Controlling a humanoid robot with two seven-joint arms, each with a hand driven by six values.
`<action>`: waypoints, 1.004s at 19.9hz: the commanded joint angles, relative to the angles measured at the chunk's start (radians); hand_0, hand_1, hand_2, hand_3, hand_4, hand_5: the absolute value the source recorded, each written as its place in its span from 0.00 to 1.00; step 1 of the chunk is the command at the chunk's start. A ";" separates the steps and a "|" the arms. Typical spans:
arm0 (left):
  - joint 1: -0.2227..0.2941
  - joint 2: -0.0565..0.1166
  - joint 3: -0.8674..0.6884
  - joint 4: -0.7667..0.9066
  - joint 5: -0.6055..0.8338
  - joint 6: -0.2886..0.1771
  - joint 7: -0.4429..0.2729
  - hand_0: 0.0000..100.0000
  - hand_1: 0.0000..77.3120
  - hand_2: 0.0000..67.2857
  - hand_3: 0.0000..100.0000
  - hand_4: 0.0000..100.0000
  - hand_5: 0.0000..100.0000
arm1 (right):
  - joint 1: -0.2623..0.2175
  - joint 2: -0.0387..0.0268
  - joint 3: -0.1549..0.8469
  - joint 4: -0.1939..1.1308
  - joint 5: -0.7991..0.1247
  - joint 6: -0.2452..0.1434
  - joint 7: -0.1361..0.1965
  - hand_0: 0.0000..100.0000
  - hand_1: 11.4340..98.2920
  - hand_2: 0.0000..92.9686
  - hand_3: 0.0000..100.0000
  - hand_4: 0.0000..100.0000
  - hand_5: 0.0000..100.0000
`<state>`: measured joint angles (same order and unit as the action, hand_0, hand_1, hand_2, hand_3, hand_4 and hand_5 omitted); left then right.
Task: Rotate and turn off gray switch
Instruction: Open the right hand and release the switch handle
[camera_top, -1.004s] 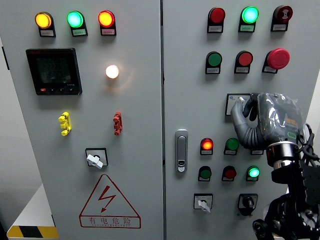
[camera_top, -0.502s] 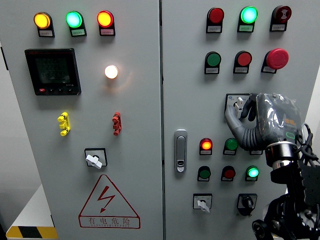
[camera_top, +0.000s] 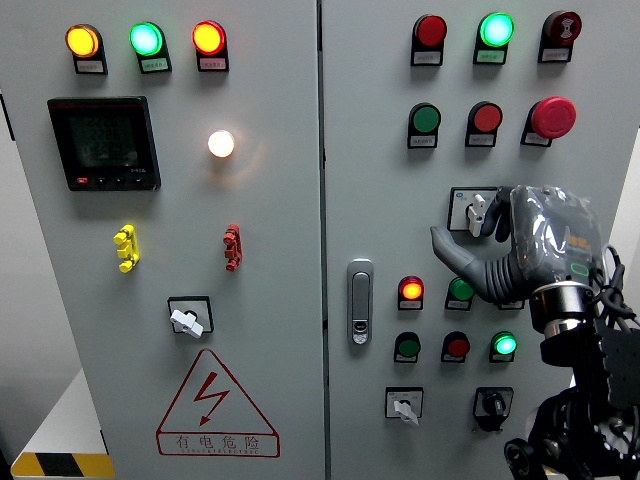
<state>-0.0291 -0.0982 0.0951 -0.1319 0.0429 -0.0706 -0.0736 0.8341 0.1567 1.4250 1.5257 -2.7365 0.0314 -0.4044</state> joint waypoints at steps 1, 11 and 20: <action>0.000 0.000 -0.002 0.000 0.000 0.000 0.000 0.88 0.00 0.20 0.19 0.08 0.11 | -0.001 0.0013 0.005 0.008 0.000 0.002 0.001 0.00 0.29 0.57 0.83 0.93 0.89; 0.000 0.000 0.000 0.000 0.000 0.000 0.000 0.88 0.00 0.20 0.19 0.08 0.11 | -0.007 0.0059 0.009 0.028 0.000 0.004 0.002 0.00 0.29 0.58 0.84 0.93 0.90; 0.000 0.000 0.000 0.000 0.000 0.000 0.000 0.88 0.00 0.20 0.19 0.08 0.11 | -0.041 0.0059 0.038 0.102 -0.002 0.042 0.007 0.00 0.29 0.58 0.84 0.93 0.90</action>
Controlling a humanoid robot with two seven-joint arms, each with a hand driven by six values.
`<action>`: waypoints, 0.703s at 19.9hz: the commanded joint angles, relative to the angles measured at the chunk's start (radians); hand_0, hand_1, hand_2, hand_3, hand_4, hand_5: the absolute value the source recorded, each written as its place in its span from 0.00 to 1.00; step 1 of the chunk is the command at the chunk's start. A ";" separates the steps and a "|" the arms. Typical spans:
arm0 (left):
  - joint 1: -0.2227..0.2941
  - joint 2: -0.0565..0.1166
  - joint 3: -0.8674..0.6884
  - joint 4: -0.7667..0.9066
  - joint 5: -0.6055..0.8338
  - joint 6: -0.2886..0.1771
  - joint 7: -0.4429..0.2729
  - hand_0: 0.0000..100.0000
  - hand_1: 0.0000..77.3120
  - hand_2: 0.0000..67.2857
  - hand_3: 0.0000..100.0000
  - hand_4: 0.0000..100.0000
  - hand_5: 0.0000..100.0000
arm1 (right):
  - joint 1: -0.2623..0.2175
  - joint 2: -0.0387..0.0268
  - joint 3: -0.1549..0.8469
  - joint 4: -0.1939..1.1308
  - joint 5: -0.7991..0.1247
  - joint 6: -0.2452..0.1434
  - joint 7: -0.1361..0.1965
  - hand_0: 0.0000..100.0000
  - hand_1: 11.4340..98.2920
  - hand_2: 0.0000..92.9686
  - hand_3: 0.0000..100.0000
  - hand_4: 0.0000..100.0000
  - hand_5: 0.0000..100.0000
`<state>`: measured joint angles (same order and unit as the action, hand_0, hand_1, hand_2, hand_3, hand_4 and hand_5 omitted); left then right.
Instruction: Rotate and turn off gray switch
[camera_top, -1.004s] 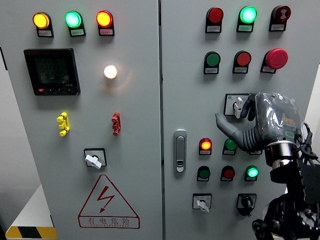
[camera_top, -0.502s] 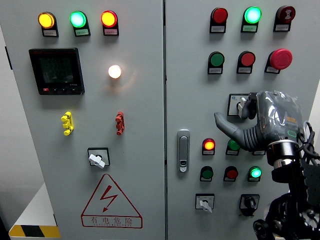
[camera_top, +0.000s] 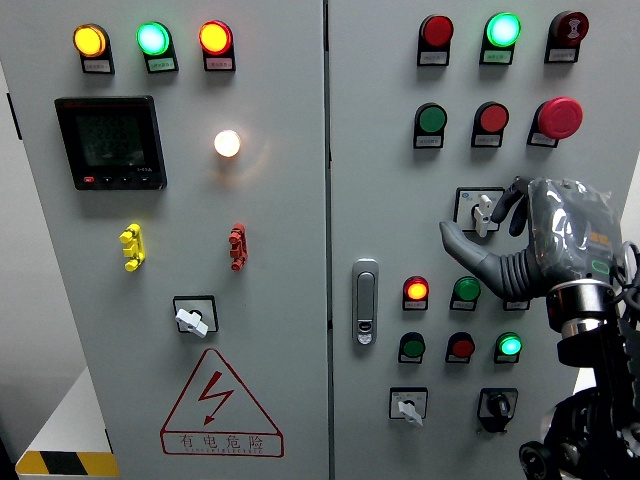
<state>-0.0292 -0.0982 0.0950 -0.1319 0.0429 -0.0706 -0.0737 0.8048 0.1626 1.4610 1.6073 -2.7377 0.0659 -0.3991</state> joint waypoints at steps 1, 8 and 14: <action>0.000 0.000 0.000 0.000 0.000 0.000 0.000 0.88 0.00 0.20 0.19 0.08 0.11 | -0.024 0.0000 0.002 0.031 0.000 0.008 0.002 0.00 0.29 0.58 0.84 0.93 0.90; 0.000 0.002 0.000 0.000 0.000 0.000 0.000 0.88 0.00 0.20 0.19 0.08 0.11 | -0.064 -0.0016 0.007 0.109 -0.016 0.011 0.006 0.00 0.29 0.58 0.85 0.81 0.90; 0.000 0.002 0.000 0.000 0.000 0.000 0.000 0.88 0.00 0.20 0.19 0.08 0.11 | -0.087 -0.0016 0.012 0.152 -0.022 0.012 0.008 0.00 0.29 0.59 0.85 0.74 0.88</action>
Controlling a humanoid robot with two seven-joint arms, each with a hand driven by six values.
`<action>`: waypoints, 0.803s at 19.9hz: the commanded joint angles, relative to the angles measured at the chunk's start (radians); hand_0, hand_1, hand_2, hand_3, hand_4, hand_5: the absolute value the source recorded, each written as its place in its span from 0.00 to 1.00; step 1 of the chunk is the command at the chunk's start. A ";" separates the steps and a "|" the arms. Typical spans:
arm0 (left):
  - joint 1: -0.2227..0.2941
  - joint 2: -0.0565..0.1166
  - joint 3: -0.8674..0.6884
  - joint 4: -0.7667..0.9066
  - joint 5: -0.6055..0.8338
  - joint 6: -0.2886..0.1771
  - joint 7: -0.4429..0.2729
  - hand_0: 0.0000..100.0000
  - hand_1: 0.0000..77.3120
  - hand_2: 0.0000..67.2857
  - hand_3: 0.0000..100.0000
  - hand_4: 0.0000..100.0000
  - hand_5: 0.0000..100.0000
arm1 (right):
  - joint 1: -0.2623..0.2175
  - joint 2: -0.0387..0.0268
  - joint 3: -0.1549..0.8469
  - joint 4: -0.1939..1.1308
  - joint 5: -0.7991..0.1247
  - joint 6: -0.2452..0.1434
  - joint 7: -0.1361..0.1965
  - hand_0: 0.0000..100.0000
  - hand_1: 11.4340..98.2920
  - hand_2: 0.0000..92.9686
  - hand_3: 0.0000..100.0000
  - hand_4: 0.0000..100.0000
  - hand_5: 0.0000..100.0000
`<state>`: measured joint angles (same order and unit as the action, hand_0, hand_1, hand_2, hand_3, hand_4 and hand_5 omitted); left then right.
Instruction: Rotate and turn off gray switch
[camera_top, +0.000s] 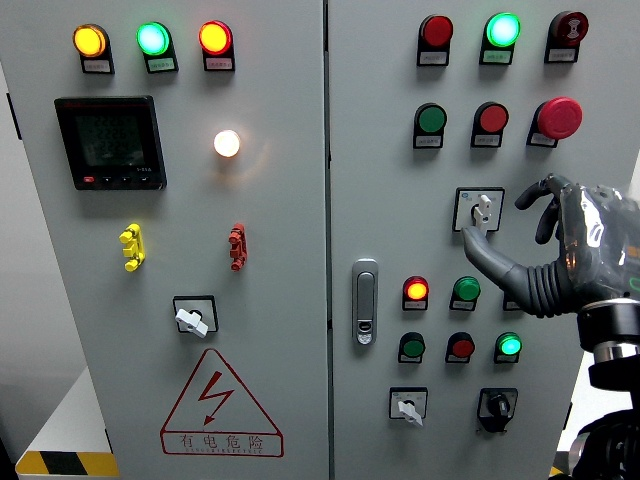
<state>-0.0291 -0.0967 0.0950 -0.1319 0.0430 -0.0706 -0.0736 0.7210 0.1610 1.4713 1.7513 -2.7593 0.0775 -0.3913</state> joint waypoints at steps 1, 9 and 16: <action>0.000 0.000 0.000 0.000 0.000 0.000 0.000 0.88 0.00 0.20 0.19 0.08 0.11 | -0.003 0.0001 0.001 0.010 0.000 0.001 0.002 0.00 0.29 0.59 0.84 0.74 0.88; 0.000 0.000 0.000 0.000 0.000 0.000 0.000 0.88 0.00 0.20 0.19 0.08 0.11 | -0.051 -0.0014 0.001 0.100 -0.016 0.038 0.002 0.00 0.29 0.50 0.59 0.49 0.77; 0.000 0.000 0.000 0.000 0.000 0.000 0.000 0.88 0.00 0.20 0.19 0.08 0.11 | -0.104 -0.0015 0.003 0.168 -0.014 0.034 0.002 0.00 0.29 0.41 0.41 0.27 0.56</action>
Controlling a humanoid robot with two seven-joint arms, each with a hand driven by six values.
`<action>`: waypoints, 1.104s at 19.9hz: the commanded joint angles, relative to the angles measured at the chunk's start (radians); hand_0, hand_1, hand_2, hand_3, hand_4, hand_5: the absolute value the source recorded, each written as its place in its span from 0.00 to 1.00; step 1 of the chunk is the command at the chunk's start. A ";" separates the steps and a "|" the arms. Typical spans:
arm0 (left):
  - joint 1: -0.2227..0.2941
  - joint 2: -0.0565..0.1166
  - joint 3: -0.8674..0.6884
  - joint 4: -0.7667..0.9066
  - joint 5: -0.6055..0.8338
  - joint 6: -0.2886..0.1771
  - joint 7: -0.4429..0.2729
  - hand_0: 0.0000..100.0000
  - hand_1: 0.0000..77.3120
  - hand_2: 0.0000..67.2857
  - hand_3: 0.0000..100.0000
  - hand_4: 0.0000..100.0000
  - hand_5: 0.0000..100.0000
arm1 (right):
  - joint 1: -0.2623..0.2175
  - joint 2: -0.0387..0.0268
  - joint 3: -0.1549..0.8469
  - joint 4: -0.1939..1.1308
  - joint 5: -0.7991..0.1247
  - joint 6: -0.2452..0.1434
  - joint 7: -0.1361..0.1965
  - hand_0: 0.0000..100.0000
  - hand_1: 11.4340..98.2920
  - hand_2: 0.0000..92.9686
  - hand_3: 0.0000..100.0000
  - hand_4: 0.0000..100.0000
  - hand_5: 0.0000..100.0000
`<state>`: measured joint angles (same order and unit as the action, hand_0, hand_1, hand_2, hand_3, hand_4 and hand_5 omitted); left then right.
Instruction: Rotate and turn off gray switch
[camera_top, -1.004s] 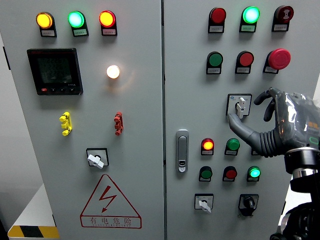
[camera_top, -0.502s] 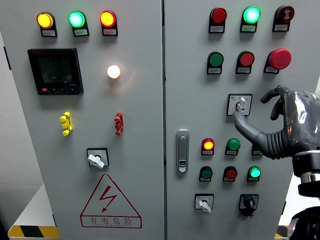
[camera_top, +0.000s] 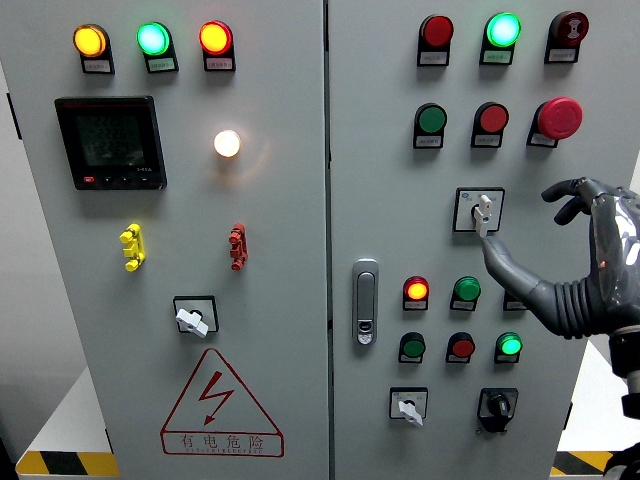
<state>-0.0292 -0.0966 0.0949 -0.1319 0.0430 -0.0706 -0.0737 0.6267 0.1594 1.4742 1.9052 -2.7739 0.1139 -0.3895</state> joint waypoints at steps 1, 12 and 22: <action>0.000 0.000 0.000 0.000 0.000 0.000 0.000 0.88 0.00 0.20 0.19 0.08 0.11 | -0.018 0.0002 0.000 0.020 0.000 -0.002 0.000 0.00 0.30 0.39 0.39 0.23 0.52; 0.000 0.000 0.000 0.000 0.000 0.000 0.000 0.88 0.00 0.20 0.19 0.08 0.11 | -0.087 -0.0014 -0.002 0.072 -0.013 -0.065 0.052 0.00 0.31 0.28 0.29 0.11 0.15; 0.000 0.000 0.000 0.000 0.000 0.000 0.000 0.88 0.00 0.20 0.19 0.08 0.11 | -0.124 -0.0060 -0.003 0.083 -0.042 -0.129 0.092 0.00 0.31 0.27 0.28 0.10 0.14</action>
<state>-0.0291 -0.0967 0.0951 -0.1319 0.0429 -0.0706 -0.0736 0.5054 0.1548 1.4711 1.9880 -2.8148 -0.0112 -0.2979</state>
